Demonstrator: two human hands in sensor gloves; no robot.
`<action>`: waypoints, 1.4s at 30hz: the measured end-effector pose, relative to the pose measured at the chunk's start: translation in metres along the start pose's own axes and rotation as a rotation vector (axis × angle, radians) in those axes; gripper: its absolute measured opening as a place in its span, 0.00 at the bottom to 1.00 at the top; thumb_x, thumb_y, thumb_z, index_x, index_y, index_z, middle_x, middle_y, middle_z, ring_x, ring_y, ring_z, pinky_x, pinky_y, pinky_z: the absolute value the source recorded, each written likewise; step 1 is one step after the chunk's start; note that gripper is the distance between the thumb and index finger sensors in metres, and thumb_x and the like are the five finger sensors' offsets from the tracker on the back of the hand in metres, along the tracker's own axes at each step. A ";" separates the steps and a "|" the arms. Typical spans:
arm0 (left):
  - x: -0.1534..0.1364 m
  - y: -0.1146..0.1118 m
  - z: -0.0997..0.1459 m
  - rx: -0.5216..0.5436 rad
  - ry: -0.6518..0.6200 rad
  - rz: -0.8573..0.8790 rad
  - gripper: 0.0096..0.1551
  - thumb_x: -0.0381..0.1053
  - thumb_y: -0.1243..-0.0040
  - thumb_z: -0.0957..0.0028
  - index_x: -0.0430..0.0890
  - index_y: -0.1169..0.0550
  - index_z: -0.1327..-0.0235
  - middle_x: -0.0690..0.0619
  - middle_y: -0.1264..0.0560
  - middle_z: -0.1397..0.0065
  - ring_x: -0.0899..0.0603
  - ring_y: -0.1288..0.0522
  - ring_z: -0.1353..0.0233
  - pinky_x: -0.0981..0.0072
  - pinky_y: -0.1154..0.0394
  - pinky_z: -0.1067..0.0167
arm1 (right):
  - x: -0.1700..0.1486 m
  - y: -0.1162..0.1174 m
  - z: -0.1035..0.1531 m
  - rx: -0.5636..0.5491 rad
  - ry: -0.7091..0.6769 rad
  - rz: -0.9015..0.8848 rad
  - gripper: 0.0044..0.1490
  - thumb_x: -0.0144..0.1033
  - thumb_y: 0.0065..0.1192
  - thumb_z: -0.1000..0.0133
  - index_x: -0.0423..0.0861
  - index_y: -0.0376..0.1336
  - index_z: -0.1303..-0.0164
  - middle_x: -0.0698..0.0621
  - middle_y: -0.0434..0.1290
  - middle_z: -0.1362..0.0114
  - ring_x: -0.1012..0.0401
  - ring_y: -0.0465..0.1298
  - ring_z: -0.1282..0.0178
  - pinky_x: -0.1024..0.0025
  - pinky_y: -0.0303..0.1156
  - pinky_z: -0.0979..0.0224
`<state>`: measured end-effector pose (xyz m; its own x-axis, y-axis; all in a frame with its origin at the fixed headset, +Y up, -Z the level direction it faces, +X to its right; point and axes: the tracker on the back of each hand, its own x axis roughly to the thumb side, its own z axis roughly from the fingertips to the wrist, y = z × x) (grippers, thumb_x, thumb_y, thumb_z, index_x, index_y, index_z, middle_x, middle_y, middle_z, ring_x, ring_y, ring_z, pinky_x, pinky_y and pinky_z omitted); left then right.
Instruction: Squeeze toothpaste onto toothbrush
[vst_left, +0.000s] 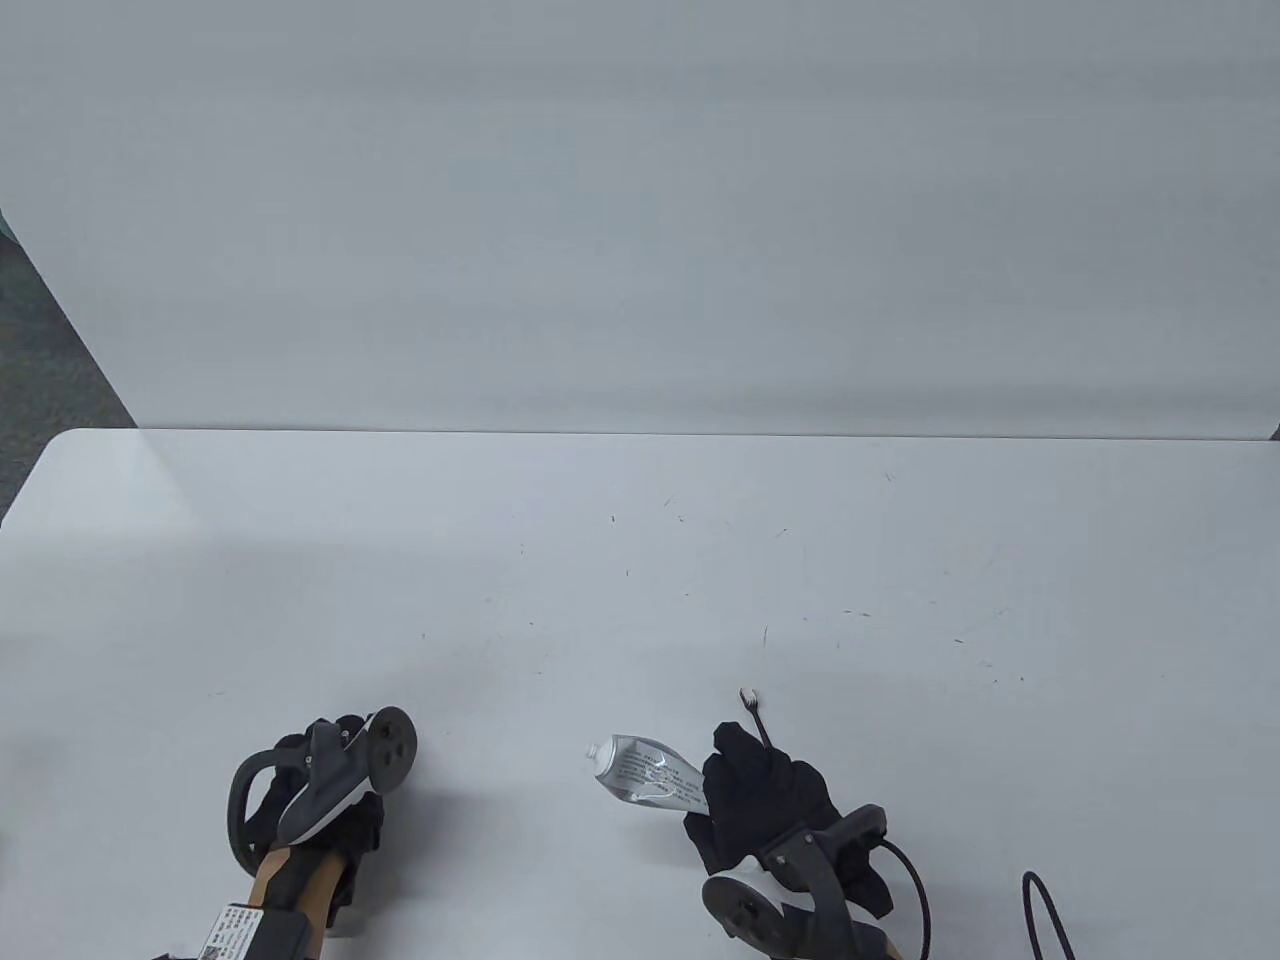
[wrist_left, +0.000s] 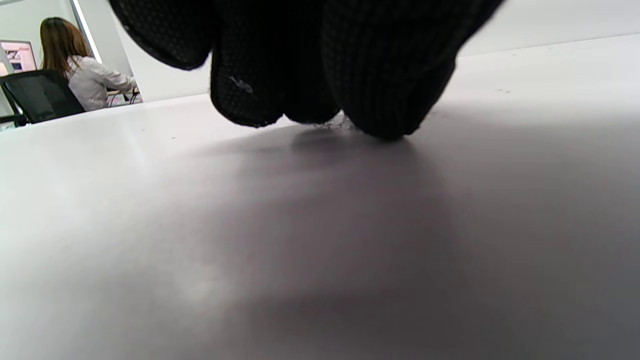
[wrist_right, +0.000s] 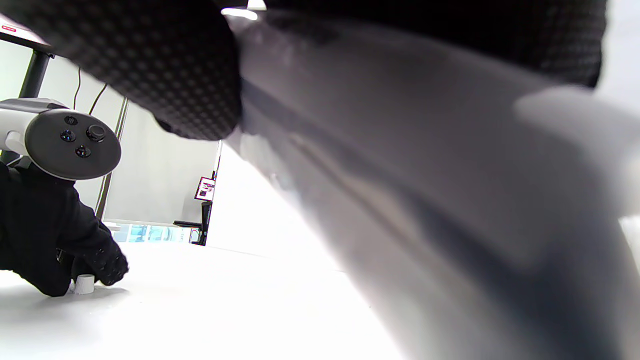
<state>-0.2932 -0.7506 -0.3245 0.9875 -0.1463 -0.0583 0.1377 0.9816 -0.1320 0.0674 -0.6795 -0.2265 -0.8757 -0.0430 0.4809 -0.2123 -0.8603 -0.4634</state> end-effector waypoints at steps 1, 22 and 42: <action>-0.002 0.003 0.001 0.001 0.005 0.008 0.40 0.45 0.25 0.58 0.51 0.27 0.29 0.46 0.25 0.29 0.35 0.24 0.31 0.33 0.33 0.33 | 0.000 0.000 0.000 0.000 0.001 -0.002 0.29 0.43 0.71 0.54 0.33 0.71 0.54 0.39 0.70 0.34 0.47 0.82 0.52 0.50 0.82 0.57; 0.141 0.096 0.081 0.021 -0.492 1.327 0.41 0.65 0.41 0.52 0.44 0.31 0.30 0.41 0.30 0.25 0.33 0.25 0.30 0.35 0.29 0.35 | 0.008 -0.015 0.003 -0.151 0.263 -0.332 0.29 0.44 0.69 0.52 0.33 0.69 0.54 0.37 0.68 0.35 0.48 0.82 0.54 0.53 0.83 0.61; 0.085 0.071 0.060 0.161 -0.447 1.777 0.41 0.62 0.40 0.59 0.48 0.28 0.30 0.46 0.25 0.28 0.35 0.26 0.29 0.35 0.30 0.35 | -0.075 -0.026 0.000 -0.141 0.458 -0.236 0.33 0.40 0.63 0.52 0.37 0.67 0.39 0.37 0.68 0.31 0.45 0.80 0.48 0.44 0.78 0.52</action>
<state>-0.1948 -0.6862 -0.2795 -0.1015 0.9672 0.2329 -0.9889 -0.0727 -0.1292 0.1391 -0.6537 -0.2504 -0.8900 0.3967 0.2247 -0.4550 -0.7419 -0.4925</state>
